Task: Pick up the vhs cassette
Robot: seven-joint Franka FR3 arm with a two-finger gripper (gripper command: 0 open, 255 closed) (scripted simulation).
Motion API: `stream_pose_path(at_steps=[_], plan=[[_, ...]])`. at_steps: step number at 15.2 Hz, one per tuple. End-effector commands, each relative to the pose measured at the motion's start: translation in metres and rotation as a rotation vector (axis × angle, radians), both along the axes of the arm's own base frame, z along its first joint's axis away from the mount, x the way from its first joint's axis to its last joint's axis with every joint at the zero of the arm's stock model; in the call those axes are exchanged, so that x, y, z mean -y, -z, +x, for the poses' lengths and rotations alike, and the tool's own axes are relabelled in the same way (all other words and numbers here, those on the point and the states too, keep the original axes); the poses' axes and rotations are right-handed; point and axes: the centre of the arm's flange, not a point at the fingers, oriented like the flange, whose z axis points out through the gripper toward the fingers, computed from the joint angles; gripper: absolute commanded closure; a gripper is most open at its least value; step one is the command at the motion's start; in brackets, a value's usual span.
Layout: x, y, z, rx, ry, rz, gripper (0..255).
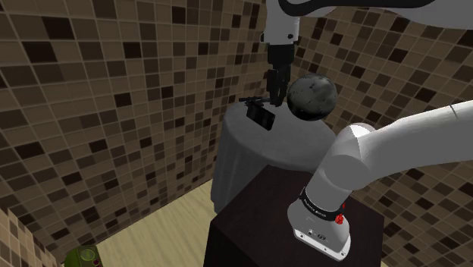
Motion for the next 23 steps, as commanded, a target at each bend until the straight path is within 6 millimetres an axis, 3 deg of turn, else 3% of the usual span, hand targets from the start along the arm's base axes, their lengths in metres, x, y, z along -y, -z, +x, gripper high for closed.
stream_pose_path(at_steps=[1, 23], plan=[[0.000, 0.000, 0.000, 0.000, 0.000, 0.000, 0], [0.212, 0.143, 0.110, 0.168, 0.194, -0.017, 0]])
